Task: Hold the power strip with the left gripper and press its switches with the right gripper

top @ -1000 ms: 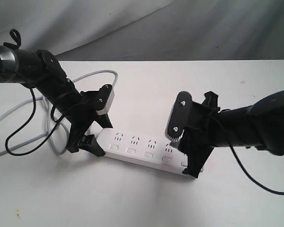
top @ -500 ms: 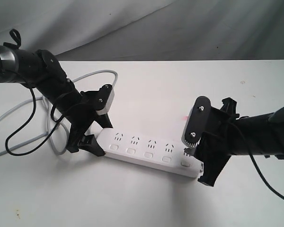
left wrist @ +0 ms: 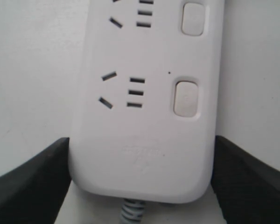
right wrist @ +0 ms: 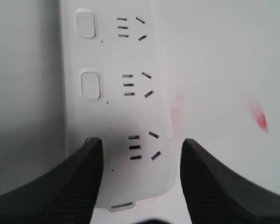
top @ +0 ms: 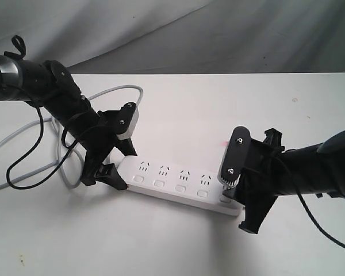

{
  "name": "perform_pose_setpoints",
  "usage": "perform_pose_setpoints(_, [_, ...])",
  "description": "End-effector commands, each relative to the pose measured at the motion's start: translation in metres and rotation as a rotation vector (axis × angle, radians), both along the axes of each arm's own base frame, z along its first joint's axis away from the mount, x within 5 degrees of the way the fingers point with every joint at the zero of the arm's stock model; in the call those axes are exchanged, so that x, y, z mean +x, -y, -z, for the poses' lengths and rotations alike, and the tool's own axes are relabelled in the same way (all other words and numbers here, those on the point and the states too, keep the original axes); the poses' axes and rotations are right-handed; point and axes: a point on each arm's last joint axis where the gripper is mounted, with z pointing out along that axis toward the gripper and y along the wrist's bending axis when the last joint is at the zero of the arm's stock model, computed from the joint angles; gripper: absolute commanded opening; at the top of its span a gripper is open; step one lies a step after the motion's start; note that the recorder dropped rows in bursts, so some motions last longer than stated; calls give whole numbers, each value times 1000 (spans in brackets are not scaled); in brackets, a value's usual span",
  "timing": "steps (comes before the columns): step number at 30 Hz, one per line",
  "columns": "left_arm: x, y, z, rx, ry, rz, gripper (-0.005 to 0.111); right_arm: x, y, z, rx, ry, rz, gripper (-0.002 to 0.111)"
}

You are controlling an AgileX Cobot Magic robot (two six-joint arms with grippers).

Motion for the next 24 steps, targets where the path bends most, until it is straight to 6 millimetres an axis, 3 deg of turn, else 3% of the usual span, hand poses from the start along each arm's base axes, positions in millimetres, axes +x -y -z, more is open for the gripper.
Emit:
perform_pose_setpoints(1, [0, 1, 0, 11, 4, 9, 67, 6, -2, -6, 17, 19, -16, 48])
perform_pose_setpoints(12, [0, 1, 0, 11, 4, 9, 67, 3, -1, -2, 13, 5, -10, 48])
perform_pose_setpoints(18, [0, 1, 0, 11, 4, 9, 67, 3, -3, 14, 13, -58, -8, 48])
perform_pose_setpoints(24, [0, 1, 0, 11, 4, 9, 67, 4, -3, 17, 11, -68, -6, 48])
